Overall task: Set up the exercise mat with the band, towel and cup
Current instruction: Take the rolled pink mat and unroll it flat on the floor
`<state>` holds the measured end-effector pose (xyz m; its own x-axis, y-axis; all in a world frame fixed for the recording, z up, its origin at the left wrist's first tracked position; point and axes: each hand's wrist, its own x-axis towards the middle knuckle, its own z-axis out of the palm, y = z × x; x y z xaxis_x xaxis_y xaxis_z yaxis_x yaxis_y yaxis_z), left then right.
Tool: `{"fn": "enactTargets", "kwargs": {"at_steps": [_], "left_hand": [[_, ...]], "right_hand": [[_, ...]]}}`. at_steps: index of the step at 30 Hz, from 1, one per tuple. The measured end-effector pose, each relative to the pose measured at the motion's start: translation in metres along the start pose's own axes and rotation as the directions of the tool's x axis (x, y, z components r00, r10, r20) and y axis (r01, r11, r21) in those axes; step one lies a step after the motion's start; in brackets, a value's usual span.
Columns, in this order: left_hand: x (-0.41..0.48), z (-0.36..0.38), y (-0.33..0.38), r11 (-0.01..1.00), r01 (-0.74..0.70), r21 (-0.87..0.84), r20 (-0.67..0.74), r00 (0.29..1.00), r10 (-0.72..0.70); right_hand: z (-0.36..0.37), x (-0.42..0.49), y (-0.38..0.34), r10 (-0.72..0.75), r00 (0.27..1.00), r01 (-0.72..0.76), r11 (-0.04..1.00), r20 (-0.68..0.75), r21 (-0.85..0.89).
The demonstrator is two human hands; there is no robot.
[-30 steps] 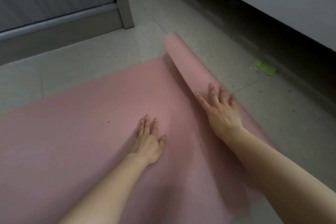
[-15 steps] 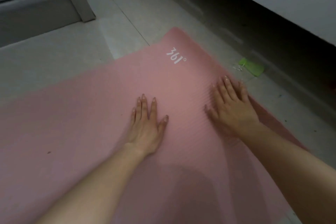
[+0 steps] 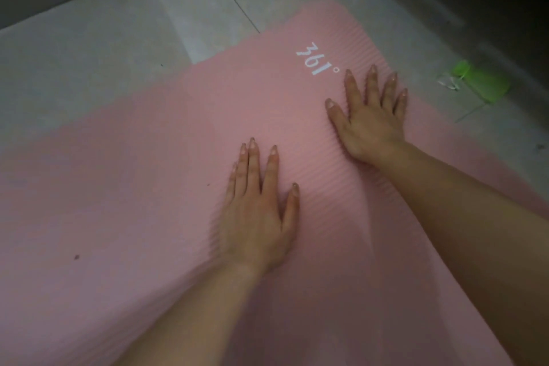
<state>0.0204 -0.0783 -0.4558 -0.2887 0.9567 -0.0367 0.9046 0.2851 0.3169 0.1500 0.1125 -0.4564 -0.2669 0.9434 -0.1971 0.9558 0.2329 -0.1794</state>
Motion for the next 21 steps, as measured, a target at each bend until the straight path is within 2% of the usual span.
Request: {"fn": "enactTargets", "kwargs": {"at_steps": [6,10,15,21], "left_hand": [[0.0,0.001,-0.001,1.0,-0.007,-0.02,-0.018,1.0,0.007],[0.001,0.002,-0.001,1.0,-0.008,-0.015,0.007,1.0,0.008],[0.001,0.002,0.0,1.0,0.009,-0.002,0.034,0.999,-0.009],[0.0,0.0,0.002,1.0,0.015,-0.002,0.02,1.0,-0.015]], "right_hand": [[-0.002,0.054,-0.032,-0.056,0.998,0.056,0.998,0.013,-0.02],[-0.005,0.053,-0.026,-0.054,0.999,0.054,0.998,0.007,-0.01],[0.002,-0.008,0.011,0.024,0.999,-0.024,1.0,-0.042,-0.002],[0.006,-0.111,0.069,0.152,0.988,-0.152,0.988,-0.023,-0.009]]}}
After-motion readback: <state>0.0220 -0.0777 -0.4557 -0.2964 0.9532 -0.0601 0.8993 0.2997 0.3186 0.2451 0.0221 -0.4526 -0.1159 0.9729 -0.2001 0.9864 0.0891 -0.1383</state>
